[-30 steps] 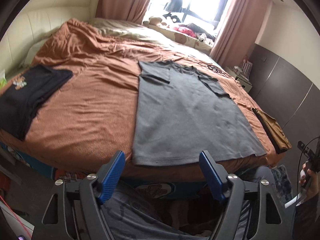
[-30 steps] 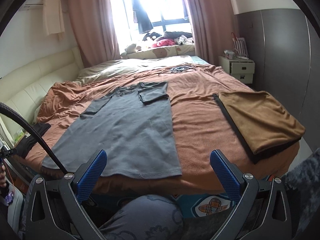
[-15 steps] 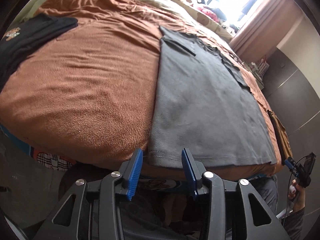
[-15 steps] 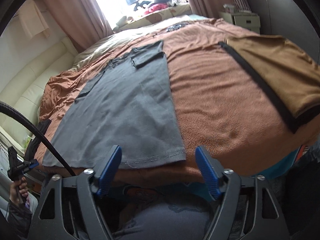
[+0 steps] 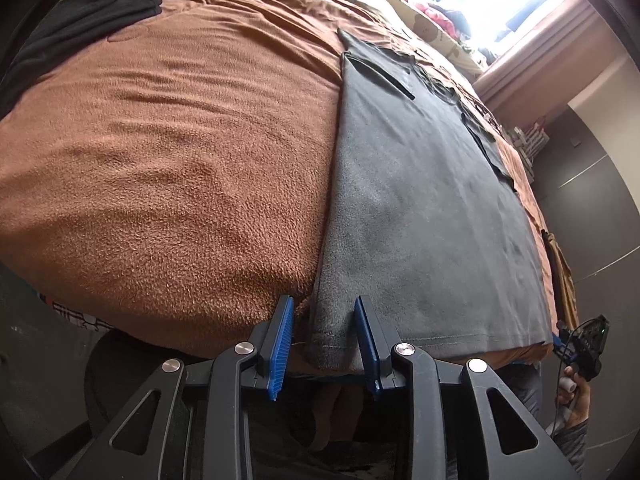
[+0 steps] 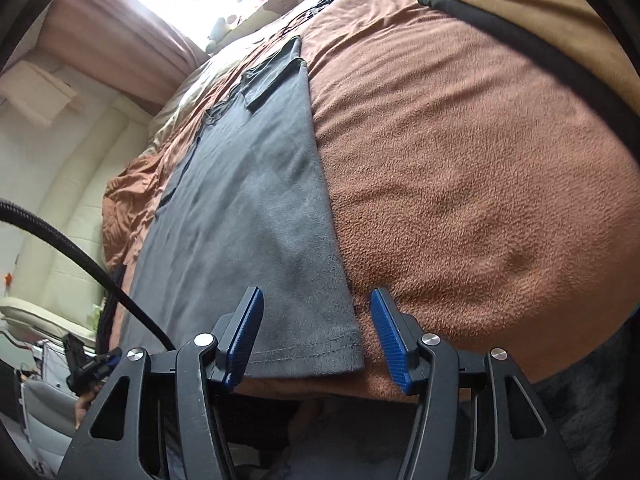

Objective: Fold small clothes
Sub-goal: 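Close both grippers on the hem corners of the grey T-shirt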

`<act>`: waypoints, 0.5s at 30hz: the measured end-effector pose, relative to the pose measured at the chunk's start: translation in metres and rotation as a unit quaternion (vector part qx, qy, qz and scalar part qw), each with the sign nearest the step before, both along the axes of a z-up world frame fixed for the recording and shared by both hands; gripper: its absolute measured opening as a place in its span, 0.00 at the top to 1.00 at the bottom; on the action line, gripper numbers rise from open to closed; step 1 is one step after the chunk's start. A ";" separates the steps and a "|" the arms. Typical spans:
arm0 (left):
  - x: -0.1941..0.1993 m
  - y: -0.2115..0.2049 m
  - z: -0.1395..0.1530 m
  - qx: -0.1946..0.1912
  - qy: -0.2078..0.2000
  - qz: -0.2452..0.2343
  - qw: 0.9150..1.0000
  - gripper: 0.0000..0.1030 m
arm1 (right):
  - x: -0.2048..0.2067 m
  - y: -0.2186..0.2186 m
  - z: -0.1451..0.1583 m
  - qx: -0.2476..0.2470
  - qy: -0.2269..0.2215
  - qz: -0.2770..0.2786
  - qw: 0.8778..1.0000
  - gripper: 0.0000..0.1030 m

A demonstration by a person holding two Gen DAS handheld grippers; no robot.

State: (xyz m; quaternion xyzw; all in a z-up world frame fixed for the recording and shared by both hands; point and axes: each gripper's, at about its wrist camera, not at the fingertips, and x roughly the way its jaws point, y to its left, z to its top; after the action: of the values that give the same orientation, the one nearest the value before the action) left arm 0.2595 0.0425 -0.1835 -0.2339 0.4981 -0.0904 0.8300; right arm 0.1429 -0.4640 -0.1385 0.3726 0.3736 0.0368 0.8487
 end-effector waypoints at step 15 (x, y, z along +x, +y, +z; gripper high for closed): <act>-0.023 0.021 -0.007 -0.090 0.001 0.034 0.995 0.67 | -0.011 -0.007 -0.028 0.101 -0.046 -0.034 0.993 0.54</act>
State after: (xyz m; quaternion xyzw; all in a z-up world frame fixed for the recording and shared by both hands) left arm 0.2369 0.0632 -0.1902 -0.3247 0.4809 -0.1063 0.8074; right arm 0.1321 -0.4712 -0.1665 0.4669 0.3151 0.0625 0.8239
